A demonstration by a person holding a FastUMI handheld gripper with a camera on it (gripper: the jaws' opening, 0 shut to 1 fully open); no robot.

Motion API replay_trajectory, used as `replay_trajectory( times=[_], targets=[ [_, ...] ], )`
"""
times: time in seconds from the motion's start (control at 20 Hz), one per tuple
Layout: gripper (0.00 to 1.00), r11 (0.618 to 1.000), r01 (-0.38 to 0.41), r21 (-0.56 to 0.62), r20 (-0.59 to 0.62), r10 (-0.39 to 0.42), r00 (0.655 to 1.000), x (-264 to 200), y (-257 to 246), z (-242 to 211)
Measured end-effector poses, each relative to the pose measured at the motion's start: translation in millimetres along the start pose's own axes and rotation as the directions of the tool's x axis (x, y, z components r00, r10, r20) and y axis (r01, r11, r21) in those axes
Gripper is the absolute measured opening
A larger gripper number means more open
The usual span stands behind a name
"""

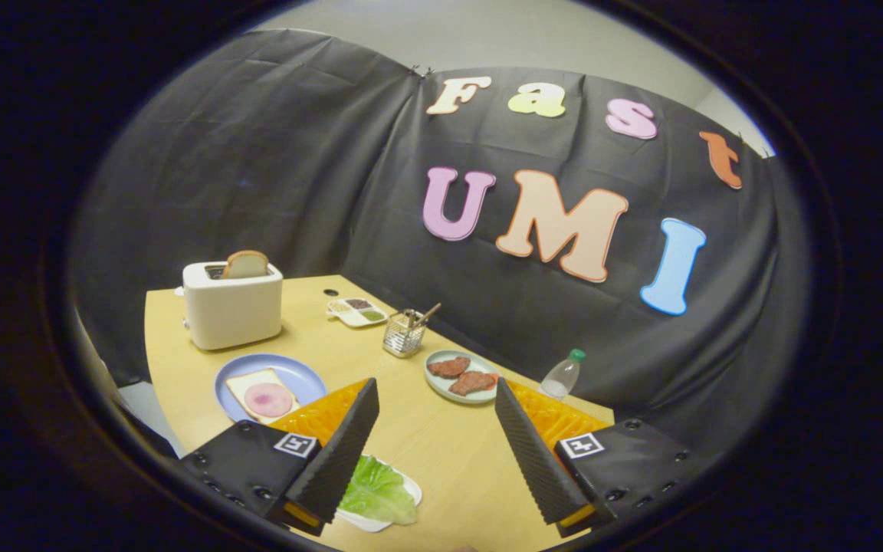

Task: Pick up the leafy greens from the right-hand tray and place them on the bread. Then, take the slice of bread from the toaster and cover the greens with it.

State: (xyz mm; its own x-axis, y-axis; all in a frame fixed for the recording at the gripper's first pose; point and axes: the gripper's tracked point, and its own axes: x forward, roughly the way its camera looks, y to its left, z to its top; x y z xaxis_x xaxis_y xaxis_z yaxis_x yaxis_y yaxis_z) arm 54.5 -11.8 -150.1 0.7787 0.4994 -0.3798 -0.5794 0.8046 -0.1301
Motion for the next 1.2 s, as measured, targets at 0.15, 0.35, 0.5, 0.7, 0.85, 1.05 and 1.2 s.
replay_trajectory(
  times=[0.15,0.35,0.5,0.7,0.85,1.05,1.2],
  targets=[
    [0.99,0.998,-0.052,-0.02,-0.049,0.051,0.998,9.0,10.1,-19.5],
    [0.99,0.99,-0.131,-0.043,-0.104,0.126,0.986,19.0,25.5,-42.4],
    [0.99,0.984,-0.17,-0.048,-0.138,0.162,0.977,27.7,35.2,-60.0],
    [0.99,0.971,-0.229,-0.062,-0.206,0.213,0.955,35.4,52.8,-90.5],
    [0.99,0.963,-0.266,-0.049,-0.259,0.245,0.934,38.8,63.8,-114.3],
    [0.99,0.953,-0.301,-0.032,-0.319,0.276,0.907,41.3,74.8,-141.2],
    [0.99,0.947,-0.321,-0.021,-0.358,0.292,0.887,44.9,80.4,-161.2]
  ],
)
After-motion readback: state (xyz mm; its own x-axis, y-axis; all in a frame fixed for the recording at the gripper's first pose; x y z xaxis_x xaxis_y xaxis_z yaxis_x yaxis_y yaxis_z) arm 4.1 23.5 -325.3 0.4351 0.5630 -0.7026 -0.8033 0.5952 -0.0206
